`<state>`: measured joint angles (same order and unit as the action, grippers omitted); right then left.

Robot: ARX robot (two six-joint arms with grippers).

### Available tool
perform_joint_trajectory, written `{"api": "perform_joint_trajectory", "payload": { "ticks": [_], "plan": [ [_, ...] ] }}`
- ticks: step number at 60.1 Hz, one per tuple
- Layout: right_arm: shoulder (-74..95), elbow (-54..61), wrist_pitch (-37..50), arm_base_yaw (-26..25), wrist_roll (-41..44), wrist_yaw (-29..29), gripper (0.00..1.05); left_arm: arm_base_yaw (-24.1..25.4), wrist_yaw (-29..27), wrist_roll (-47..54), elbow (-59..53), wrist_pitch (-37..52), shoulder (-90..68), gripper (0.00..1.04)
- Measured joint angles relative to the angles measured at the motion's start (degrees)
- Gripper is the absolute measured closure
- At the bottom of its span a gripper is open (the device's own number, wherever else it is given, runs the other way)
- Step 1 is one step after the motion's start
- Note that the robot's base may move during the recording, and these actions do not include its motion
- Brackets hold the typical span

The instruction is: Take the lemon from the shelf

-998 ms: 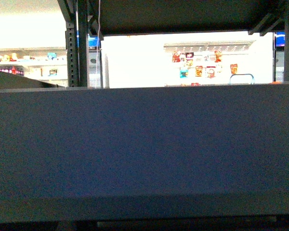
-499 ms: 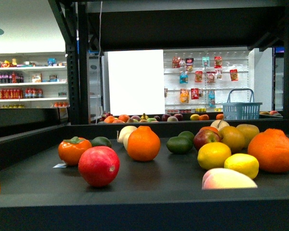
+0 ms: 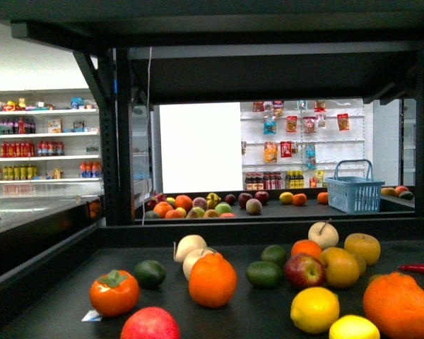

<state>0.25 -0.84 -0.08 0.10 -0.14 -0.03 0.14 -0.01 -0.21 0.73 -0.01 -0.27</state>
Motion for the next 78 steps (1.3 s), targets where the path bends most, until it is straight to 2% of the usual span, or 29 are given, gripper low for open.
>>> {"api": "perform_joint_trajectory", "payload": {
  "ticks": [69, 73, 78],
  "plan": [
    [-0.02, 0.0, 0.0, 0.0, 0.0, 0.0, 0.07, -0.02, 0.0, -0.02, 0.0, 0.0, 0.0, 0.08],
    [-0.02, 0.0, 0.0, 0.0, 0.0, 0.0, 0.07, -1.27, -3.74, -5.33, 0.98, -3.85, -1.92, 0.08],
    [-0.02, 0.0, 0.0, 0.0, 0.0, -0.02, 0.07, -2.16, -3.48, -13.51, 2.05, -6.56, -6.56, 0.08]
  ]
}}
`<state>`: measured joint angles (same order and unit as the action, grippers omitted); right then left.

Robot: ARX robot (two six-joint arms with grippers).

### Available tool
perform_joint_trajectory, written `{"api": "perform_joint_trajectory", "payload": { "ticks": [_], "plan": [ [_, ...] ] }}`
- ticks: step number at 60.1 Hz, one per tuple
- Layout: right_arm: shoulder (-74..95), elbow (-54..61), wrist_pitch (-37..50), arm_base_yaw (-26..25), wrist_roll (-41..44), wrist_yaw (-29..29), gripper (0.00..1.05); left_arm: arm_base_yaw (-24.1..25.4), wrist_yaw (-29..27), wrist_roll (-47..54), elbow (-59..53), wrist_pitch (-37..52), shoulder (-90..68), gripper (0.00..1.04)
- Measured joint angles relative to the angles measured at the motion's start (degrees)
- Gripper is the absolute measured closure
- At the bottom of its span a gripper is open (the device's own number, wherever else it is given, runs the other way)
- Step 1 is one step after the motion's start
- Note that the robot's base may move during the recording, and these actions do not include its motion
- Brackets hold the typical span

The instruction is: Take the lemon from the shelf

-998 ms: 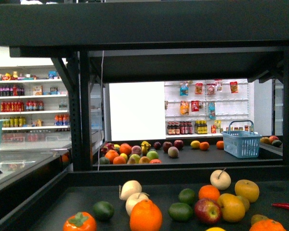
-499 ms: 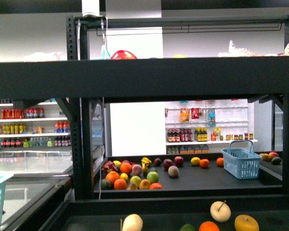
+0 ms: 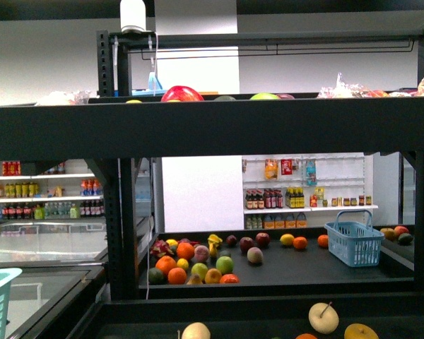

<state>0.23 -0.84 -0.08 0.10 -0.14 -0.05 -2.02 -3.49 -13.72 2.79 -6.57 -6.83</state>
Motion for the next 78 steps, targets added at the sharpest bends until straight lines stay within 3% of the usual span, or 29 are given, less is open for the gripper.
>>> {"api": "perform_joint_trajectory", "payload": {
  "ticks": [9, 14, 26, 36, 45, 55, 78],
  "plan": [
    [0.0, 0.0, 0.0, 0.0, 0.0, 0.02, 0.07, 3.85, 7.87, -11.63, 5.75, 3.23, -7.72, 0.08],
    [0.0, 0.0, 0.0, 0.0, 0.0, 0.02, 0.07, 9.7, 15.12, -18.18, 10.84, 6.97, -14.49, 0.08],
    [0.0, 0.0, 0.0, 0.0, 0.0, 0.02, 0.07, 29.14, 35.91, -36.26, 24.52, 13.05, -35.65, 0.08],
    [0.0, 0.0, 0.0, 0.0, 0.0, 0.02, 0.07, 37.64, 41.31, -45.2, 33.16, 17.92, -51.8, 0.08],
    [0.0, 0.0, 0.0, 0.0, 0.0, 0.02, 0.07, 40.41, 42.73, -48.94, 39.67, 20.39, -65.18, 0.08],
    [0.0, 0.0, 0.0, 0.0, 0.0, 0.02, 0.07, 39.98, 46.73, -56.65, 50.51, 31.56, -79.8, 0.08],
    [0.0, 0.0, 0.0, 0.0, 0.0, 0.02, 0.07, 34.97, 42.82, -62.66, 64.11, 31.1, -92.52, 0.08]
  ]
}}
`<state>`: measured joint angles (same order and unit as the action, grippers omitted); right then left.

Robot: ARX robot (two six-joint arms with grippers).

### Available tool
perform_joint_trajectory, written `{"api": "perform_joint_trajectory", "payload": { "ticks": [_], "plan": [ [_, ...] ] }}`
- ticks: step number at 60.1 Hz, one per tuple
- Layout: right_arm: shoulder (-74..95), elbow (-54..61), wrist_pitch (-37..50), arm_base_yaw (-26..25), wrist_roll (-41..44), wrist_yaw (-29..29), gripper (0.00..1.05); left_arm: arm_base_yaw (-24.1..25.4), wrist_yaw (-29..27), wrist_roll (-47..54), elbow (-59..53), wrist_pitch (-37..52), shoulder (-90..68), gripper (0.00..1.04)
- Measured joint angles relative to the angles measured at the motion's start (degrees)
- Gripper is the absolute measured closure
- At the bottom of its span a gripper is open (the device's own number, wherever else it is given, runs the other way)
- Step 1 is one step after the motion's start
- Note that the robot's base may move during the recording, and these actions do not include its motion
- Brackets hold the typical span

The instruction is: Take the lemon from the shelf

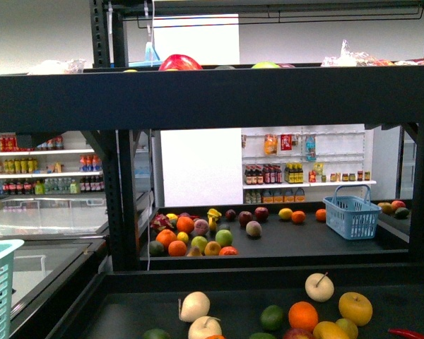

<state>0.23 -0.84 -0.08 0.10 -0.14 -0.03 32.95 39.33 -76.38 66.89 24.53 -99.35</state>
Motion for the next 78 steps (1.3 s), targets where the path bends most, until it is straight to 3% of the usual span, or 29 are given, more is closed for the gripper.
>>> {"api": "perform_joint_trajectory", "payload": {
  "ticks": [30, 55, 62, 78],
  "plan": [
    [0.0, 0.0, 0.0, 0.0, 0.0, 0.0, 0.07, -3.02, -4.59, 0.98, 7.3, -2.19, -6.58, 0.09],
    [0.0, 0.0, 0.0, 0.0, 0.0, -0.02, 0.07, -3.06, -5.9, 2.78, 7.76, -5.09, -6.88, 0.82],
    [0.0, 0.0, 0.0, 0.0, 0.0, 0.0, 0.07, -3.04, -5.44, 2.84, 7.74, -5.73, -6.82, 0.89],
    [0.0, 0.0, 0.0, 0.0, 0.0, 0.0, 0.07, -3.78, -5.33, 7.72, 7.32, -10.97, -3.32, 0.9]
  ]
}}
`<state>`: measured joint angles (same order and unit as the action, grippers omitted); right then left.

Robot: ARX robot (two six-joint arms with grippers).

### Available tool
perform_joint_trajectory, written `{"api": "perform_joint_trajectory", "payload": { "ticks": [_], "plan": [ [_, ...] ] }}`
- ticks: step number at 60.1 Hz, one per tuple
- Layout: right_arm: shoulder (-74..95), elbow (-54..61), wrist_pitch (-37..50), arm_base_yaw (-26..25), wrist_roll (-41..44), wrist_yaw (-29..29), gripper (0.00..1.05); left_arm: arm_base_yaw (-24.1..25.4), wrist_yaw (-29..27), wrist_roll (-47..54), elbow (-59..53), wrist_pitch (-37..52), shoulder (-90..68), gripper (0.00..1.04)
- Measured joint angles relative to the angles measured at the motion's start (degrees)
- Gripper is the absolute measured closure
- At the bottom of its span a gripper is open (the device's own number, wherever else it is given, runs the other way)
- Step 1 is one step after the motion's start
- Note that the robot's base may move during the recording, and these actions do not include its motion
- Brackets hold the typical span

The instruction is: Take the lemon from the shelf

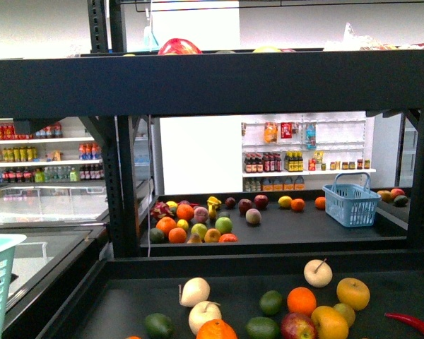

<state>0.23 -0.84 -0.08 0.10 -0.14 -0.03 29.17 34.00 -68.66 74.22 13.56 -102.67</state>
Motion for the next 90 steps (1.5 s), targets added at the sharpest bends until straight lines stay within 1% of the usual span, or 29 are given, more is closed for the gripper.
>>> {"api": "perform_joint_trajectory", "payload": {
  "ticks": [8, 12, 18, 30, 34, 41, 54, 68, 82, 90],
  "plan": [
    [0.0, 0.0, 0.0, 0.0, 0.0, -0.02, 0.07, -3.1, 1.18, 5.31, -0.07, -2.25, 3.34, 0.91],
    [0.0, 0.0, 0.0, 0.0, 0.0, 0.0, 0.07, -6.97, 4.09, 7.43, -0.07, -2.34, 6.12, 0.95],
    [0.0, 0.0, 0.0, 0.0, 0.0, 0.0, 0.07, -11.34, 6.54, 7.48, -0.07, -1.44, 8.76, 0.95],
    [0.0, 0.0, 0.0, 0.0, 0.0, 0.0, 0.07, -18.21, 8.24, 7.78, -0.63, 0.37, 10.12, 0.95],
    [0.0, 0.0, 0.0, 0.0, 0.0, 0.0, 0.07, -21.07, 8.17, 7.63, -1.88, 1.49, 10.12, 0.95],
    [0.0, 0.0, 0.0, 0.0, 0.0, 0.0, 0.07, -29.03, 6.93, 7.04, -3.1, 3.78, 9.77, 0.95],
    [0.0, 0.0, 0.0, 0.0, 0.0, 0.0, 0.07, -38.97, 4.48, 6.99, -0.94, 5.97, 4.76, 0.95],
    [0.0, 0.0, 0.0, 0.0, -0.02, 0.0, 0.07, -44.35, 2.38, 5.84, 2.62, 7.21, -0.44, 0.95],
    [0.0, 0.0, 0.0, 0.0, 0.0, 0.0, 0.07, -48.28, 1.31, 5.62, 7.19, 9.31, -4.39, 0.95],
    [0.0, 0.0, 0.0, 0.0, 0.0, 0.0, 0.07, -49.53, 0.94, 5.73, 7.93, 8.87, -5.92, 0.95]
  ]
}}
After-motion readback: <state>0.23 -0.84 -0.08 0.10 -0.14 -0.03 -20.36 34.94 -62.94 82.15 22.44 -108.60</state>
